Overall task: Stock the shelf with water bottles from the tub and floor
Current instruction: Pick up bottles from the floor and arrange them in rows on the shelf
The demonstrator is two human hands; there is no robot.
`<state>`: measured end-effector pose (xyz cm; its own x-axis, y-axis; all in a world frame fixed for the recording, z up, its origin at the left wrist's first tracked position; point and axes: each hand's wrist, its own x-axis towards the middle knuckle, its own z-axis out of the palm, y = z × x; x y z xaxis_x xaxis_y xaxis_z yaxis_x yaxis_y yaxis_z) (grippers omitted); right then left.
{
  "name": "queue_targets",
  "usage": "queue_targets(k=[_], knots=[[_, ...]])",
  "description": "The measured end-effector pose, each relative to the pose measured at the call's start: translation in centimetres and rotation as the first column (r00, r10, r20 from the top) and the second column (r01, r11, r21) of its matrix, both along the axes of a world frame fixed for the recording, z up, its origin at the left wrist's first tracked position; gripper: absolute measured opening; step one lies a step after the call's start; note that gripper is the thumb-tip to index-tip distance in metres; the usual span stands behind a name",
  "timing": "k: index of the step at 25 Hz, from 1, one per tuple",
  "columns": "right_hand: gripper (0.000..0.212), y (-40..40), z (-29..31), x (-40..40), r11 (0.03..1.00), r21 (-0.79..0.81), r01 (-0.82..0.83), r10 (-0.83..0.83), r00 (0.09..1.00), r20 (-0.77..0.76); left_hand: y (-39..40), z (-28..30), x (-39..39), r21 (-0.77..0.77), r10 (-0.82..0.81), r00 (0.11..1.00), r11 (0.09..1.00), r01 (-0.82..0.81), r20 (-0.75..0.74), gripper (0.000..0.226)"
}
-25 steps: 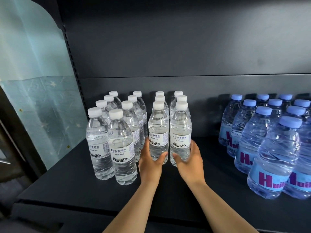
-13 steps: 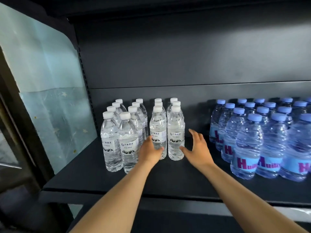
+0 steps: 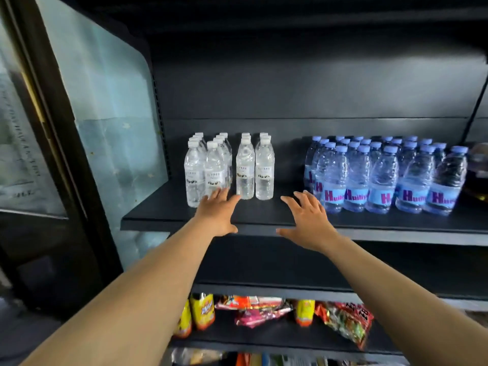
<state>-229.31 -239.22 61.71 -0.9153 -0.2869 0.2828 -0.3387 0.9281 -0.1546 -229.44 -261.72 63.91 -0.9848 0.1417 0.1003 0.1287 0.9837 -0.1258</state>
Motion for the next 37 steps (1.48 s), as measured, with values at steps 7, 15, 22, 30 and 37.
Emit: queue_targets(k=[7,15,22,30,37], knots=[[0.077,-1.7,-10.1,7.2,0.998,-0.007,-0.068,0.068,0.991,0.112,-1.0,-10.7,7.8,0.12,0.066,0.989,0.989,-0.083,0.135,0.086],[0.075,-5.2,-30.8,12.3,0.992,-0.105,-0.076,0.113,0.901,0.418,-3.2,-33.4,15.4,0.234,0.225,0.894,0.914,-0.331,0.387,0.086],[0.077,-7.1,-53.2,14.2,0.989,-0.117,0.094,0.007,0.75,0.661,-3.8,-55.8,19.2,0.339,0.343,0.701,0.69,-0.64,0.626,0.088],[0.069,-6.5,-78.3,11.5,0.942,-0.031,0.335,-0.204,0.641,0.74,-4.8,-79.9,16.8,0.457,0.454,0.574,0.349,-0.818,0.682,0.094],[0.081,-5.2,-96.2,7.1,0.894,-0.012,0.449,-0.268,0.555,0.788,-3.5,-96.5,13.2,0.619,0.424,0.611,0.138,-0.773,0.669,0.096]])
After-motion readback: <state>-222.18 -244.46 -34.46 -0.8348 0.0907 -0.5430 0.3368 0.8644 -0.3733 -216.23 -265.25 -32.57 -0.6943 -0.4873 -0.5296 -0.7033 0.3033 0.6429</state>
